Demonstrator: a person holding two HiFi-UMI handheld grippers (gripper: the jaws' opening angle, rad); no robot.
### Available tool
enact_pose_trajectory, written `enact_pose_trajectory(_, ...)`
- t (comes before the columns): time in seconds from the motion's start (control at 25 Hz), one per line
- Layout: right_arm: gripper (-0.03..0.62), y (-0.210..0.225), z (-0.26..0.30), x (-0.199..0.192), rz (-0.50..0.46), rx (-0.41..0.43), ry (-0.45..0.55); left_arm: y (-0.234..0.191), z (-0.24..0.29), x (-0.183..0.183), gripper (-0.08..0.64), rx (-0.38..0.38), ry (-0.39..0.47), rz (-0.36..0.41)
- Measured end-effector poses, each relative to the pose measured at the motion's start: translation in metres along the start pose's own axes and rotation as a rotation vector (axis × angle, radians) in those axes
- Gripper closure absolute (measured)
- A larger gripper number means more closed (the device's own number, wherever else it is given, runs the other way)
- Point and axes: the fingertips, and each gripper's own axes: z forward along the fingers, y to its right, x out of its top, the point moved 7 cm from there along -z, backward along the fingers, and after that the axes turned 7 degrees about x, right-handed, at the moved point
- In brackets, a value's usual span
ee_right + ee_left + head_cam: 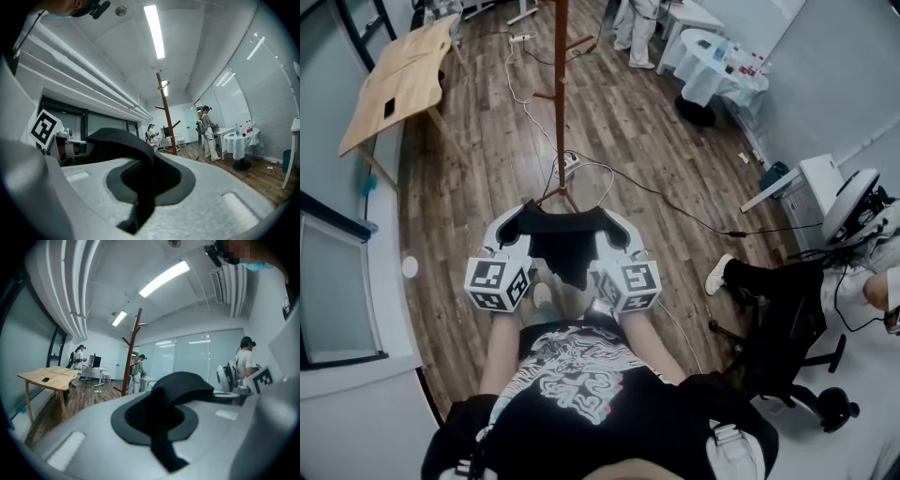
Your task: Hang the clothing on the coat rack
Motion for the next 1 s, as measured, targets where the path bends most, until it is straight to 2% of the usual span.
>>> enact_pose_trajectory(0.56, 0.572, 0.014, -0.012, 0.001, 0.014, -0.024, 0.014, 0.015, 0.01, -0.002, 0.552, -0.025, -0.008, 0.01)
enact_pose_trajectory(1.0, 0.572, 0.057, 0.023, 0.001, -0.007, -0.046, -0.008, 0.005, 0.065, -0.008, 0.552, -0.052, -0.036, 0.006)
